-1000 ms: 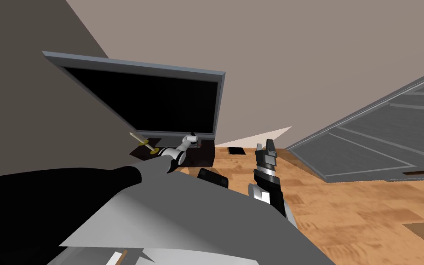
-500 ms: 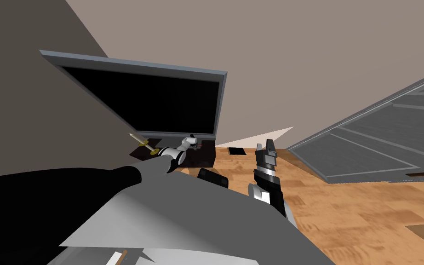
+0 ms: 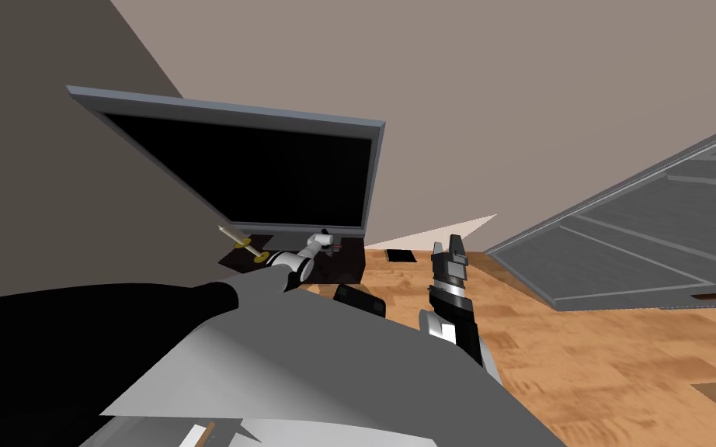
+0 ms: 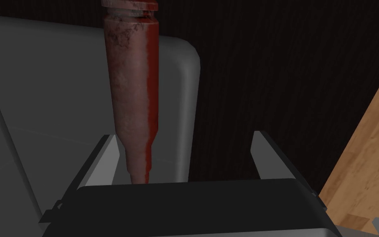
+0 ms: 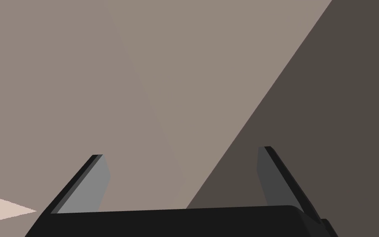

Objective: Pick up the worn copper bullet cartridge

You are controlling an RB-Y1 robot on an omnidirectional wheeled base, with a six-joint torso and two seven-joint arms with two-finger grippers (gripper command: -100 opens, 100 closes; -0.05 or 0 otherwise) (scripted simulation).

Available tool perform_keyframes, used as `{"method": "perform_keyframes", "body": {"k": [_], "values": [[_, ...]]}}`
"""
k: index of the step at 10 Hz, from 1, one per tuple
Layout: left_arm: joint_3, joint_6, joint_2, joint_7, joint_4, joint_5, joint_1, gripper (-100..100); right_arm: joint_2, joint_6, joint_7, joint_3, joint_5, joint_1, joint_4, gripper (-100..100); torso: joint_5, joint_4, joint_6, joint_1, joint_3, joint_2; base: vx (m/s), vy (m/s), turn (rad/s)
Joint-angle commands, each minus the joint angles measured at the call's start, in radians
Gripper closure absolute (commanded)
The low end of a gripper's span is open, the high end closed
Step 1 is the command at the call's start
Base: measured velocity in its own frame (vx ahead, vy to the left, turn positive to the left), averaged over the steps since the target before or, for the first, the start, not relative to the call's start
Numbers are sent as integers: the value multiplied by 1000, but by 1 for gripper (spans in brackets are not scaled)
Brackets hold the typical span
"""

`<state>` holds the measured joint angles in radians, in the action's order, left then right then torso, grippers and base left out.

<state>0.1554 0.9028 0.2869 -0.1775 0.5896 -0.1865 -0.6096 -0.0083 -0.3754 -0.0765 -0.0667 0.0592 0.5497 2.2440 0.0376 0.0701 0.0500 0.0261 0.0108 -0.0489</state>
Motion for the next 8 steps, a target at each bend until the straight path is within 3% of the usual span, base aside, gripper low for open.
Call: {"method": "perform_keyframes", "body": {"k": [1, 8], "values": [[3, -32, -13, 2, -23, -5, 22, -100, 0, 0, 0, 0, 0, 0, 0, 0, 0, 0, 0, 0, 0, 0, 27, 59, 6], [12, -102, -45, 5, -64, -17, 69, -100, 0, 0, 0, 0, 0, 0, 0, 0, -19, -29, -5, -6, -15, -1, -4, 11, -2]]}}
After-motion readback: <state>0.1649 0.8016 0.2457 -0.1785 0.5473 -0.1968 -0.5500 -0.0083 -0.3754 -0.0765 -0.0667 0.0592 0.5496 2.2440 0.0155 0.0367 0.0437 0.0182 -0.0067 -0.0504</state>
